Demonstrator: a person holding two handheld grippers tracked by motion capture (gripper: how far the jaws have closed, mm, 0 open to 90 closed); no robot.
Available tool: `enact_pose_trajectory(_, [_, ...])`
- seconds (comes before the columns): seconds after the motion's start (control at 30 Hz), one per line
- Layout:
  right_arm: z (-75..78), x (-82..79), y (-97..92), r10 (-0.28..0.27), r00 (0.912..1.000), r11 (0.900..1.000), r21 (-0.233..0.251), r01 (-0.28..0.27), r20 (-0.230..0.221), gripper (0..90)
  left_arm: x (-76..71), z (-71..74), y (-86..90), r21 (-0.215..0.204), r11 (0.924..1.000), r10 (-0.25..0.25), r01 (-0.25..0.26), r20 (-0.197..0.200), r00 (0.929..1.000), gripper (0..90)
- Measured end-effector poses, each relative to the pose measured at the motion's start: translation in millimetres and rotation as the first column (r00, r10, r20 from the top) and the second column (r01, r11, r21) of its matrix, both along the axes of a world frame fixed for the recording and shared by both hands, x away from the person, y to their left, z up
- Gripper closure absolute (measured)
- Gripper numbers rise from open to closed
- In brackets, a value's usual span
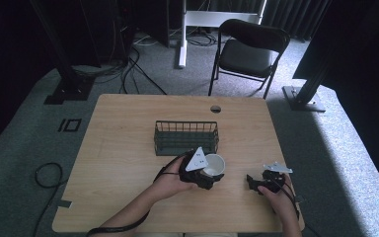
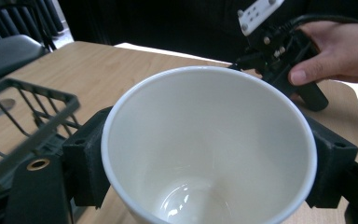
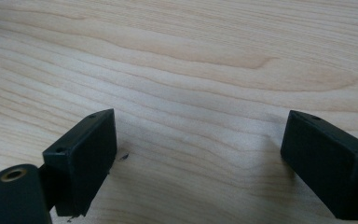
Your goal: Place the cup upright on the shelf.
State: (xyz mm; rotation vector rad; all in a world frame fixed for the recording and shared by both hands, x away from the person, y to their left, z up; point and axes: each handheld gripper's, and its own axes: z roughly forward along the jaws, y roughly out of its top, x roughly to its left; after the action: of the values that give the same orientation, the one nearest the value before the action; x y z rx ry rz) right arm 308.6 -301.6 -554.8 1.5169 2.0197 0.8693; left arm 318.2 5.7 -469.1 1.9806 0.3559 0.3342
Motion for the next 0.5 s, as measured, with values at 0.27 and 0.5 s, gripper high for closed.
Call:
enact_pose_trajectory(0.27, [0.0,0.0,0.3,-0.003,1.0000,1.0000,0.003,0.003,0.000,10.2,4.4,20.6,5.1,-0.041,0.9988,0.028,-0.028,0.005,0.9996,20.5])
enact_pose_trajectory(0.5, [0.1,0.1,-0.1,0.000,1.0000,1.0000,0.000,0.000,0.000,10.2,11.3,39.0,11.2,-0.057,0.9955,0.077,-0.075,0.032,0.9965,20.5])
